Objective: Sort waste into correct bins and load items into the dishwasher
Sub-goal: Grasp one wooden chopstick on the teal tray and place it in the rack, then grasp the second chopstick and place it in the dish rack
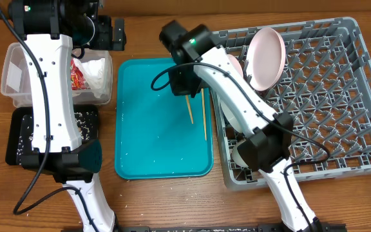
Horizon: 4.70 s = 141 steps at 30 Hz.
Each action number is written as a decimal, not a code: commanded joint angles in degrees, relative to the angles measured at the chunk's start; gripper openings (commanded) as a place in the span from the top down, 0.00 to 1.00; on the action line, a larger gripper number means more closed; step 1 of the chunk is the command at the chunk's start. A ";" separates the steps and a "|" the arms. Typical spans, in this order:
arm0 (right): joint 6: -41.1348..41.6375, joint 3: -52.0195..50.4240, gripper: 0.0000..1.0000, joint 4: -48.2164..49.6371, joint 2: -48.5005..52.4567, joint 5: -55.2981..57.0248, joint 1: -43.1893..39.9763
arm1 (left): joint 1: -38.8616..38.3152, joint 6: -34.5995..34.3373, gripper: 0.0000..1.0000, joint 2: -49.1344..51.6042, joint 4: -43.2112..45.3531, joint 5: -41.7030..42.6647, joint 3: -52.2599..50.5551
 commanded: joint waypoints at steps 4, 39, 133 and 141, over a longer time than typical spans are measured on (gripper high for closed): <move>-1.84 3.76 0.96 -0.24 -9.25 -0.20 -3.17 | 0.15 -0.11 0.00 0.20 0.04 -0.33 1.07; -8.44 -52.30 0.56 6.27 -36.20 5.60 -23.50 | 0.13 -0.11 0.00 0.20 0.02 -0.33 1.07; -8.04 -60.48 0.96 11.13 -42.32 20.46 -17.05 | 0.02 -0.11 0.00 0.20 0.02 -0.33 1.07; -8.41 -66.29 0.45 15.39 -42.47 19.93 -18.43 | 0.11 -0.11 0.00 0.20 0.04 -0.35 1.07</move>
